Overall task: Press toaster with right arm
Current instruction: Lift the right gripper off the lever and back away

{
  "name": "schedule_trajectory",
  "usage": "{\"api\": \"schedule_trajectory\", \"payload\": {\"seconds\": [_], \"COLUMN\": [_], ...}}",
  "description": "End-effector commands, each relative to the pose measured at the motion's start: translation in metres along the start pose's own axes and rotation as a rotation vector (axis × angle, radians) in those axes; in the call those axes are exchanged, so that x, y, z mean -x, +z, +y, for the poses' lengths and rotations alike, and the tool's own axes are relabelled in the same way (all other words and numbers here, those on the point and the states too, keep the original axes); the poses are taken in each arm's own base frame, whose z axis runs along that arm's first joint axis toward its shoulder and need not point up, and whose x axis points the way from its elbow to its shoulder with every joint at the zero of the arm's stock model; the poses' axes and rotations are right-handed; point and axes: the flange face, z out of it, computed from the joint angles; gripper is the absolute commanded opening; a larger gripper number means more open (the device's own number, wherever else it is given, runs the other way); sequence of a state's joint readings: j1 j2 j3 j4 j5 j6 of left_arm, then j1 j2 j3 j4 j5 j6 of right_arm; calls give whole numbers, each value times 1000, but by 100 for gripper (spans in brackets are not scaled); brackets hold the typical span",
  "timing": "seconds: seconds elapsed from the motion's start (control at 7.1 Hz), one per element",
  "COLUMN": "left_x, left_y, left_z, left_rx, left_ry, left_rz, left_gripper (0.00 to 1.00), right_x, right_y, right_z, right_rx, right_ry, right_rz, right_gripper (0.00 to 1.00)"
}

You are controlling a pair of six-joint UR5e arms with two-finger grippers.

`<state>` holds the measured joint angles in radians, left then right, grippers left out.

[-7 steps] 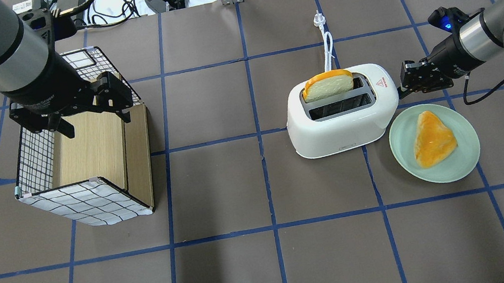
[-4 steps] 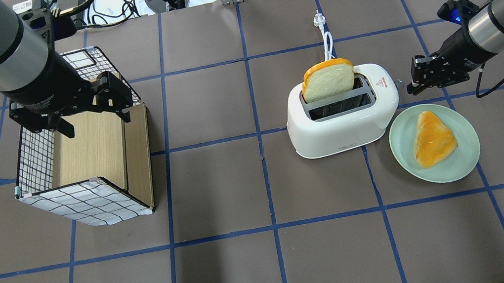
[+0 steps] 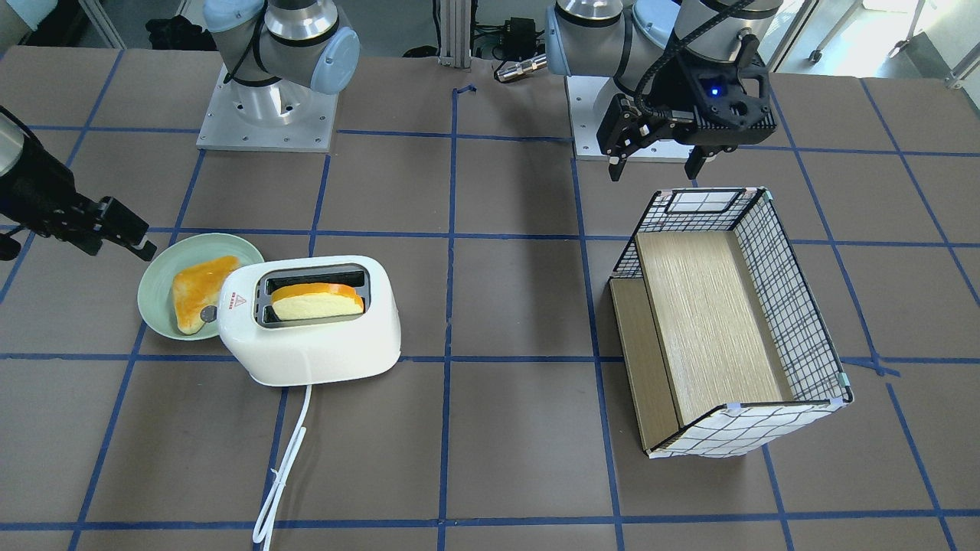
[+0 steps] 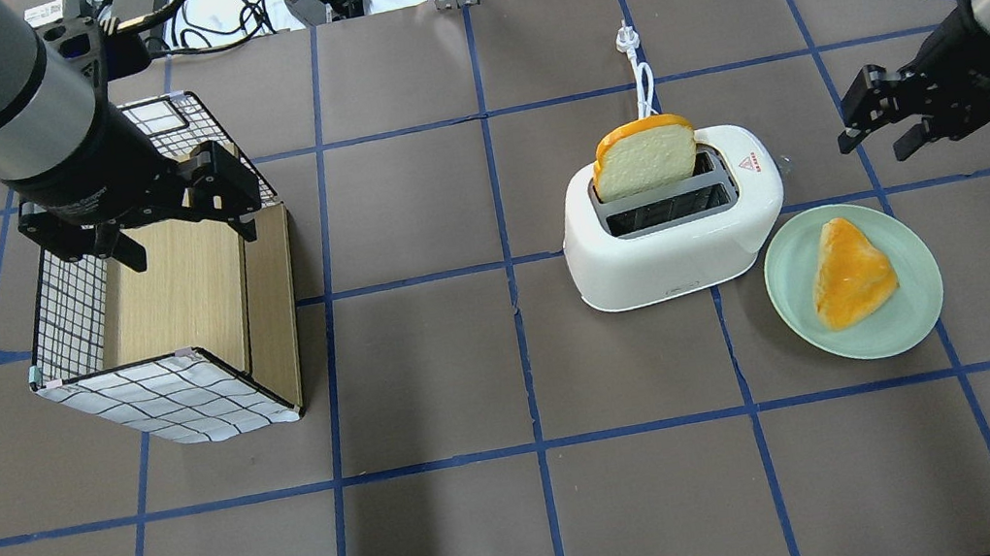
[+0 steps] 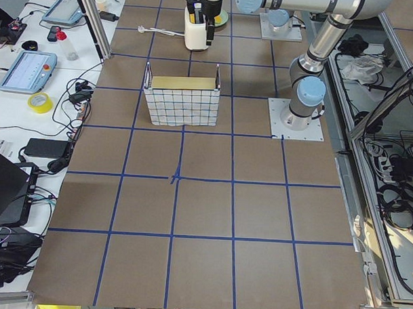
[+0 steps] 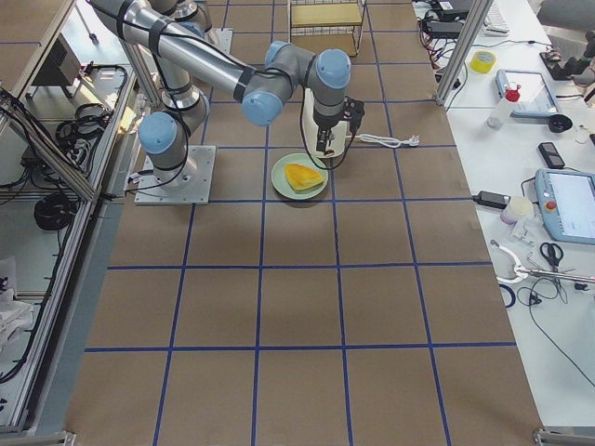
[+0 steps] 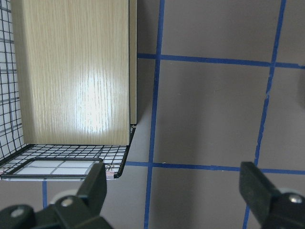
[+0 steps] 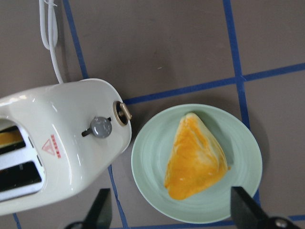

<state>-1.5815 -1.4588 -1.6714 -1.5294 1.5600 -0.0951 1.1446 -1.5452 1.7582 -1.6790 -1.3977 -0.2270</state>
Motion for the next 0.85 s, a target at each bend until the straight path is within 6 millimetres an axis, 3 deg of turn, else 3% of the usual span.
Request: {"api": "schedule_trajectory", "payload": {"seconds": [0.0, 0.28, 0.7], "left_x": [0, 0, 0], "left_y": [0, 0, 0], "left_z": [0, 0, 0], "left_rx": [1, 1, -1], "left_ry": [0, 0, 0], "left_rz": [0, 1, 0], "left_gripper": [100, 100, 100], "right_x": [6, 12, 13], "right_y": [-46, -64, -72], "right_z": [7, 16, 25], "right_rx": [35, 6, 1], "right_ry": [18, 15, 47], "right_rz": [39, 48, 122], "right_gripper": [100, 100, 100]}}
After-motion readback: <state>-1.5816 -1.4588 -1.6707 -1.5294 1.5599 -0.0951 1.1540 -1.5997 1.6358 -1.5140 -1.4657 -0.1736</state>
